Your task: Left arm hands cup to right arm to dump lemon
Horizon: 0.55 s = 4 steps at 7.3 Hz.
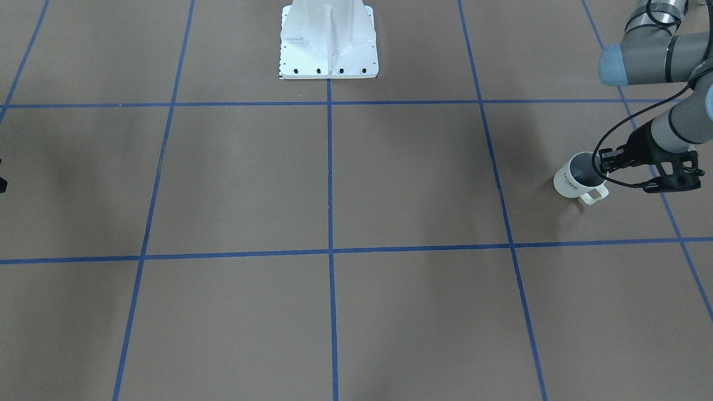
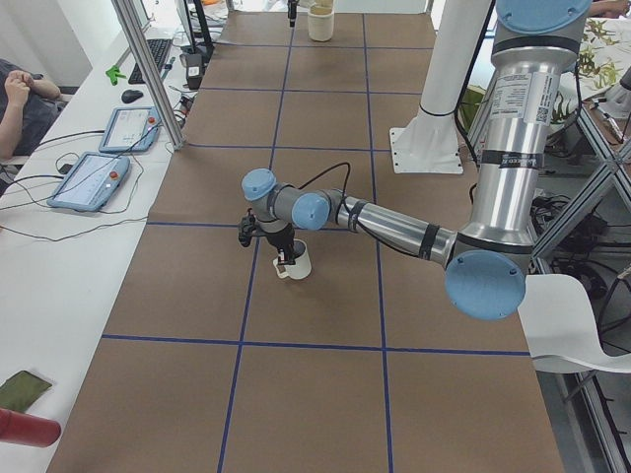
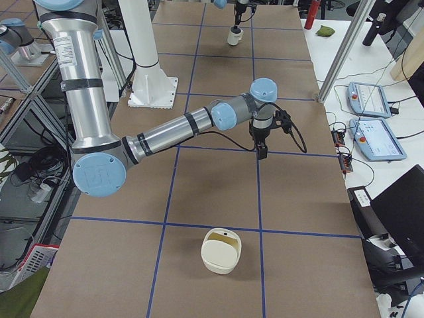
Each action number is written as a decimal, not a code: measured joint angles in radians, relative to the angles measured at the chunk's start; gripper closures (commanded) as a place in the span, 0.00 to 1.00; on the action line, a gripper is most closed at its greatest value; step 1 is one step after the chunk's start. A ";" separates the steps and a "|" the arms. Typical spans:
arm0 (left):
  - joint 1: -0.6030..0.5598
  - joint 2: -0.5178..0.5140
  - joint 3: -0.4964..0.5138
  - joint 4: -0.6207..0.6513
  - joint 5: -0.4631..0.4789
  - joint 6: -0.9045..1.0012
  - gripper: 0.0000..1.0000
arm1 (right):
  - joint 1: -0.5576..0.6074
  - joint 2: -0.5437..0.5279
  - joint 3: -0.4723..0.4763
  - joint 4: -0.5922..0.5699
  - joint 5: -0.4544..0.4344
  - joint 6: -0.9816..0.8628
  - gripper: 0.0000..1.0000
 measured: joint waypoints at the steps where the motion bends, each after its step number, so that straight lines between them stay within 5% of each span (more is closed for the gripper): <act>1: 0.002 0.003 -0.004 -0.001 -0.001 0.004 0.00 | 0.003 -0.002 0.000 0.000 0.001 -0.001 0.00; 4: -0.021 0.020 -0.106 0.036 -0.004 0.007 0.00 | 0.026 -0.008 -0.021 -0.001 0.009 -0.034 0.00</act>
